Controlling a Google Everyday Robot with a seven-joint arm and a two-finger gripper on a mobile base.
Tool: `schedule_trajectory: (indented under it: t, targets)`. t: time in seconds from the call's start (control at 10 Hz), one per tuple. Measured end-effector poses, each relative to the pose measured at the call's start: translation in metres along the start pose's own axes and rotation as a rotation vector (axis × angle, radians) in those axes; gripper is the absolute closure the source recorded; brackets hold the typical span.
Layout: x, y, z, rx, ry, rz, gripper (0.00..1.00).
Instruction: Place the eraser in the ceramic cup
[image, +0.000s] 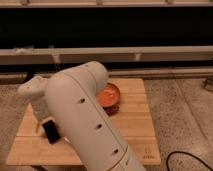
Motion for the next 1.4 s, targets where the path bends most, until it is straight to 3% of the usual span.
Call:
schedule_trajectory:
  t: [0.3, 0.6, 1.0, 1.3, 1.4]
  targets:
    - [-0.001, 0.004, 0.005, 0.001, 0.02, -0.015, 0.2]
    - [-0.003, 0.003, 0.012, 0.04, 0.05, 0.0, 0.22]
    - [-0.004, -0.004, 0.017, 0.12, 0.095, 0.063, 0.59]
    - [-0.002, -0.007, 0.015, 0.126, 0.089, 0.079, 0.92]
    - [0.0, -0.006, 0.011, 0.127, 0.082, 0.08, 0.99]
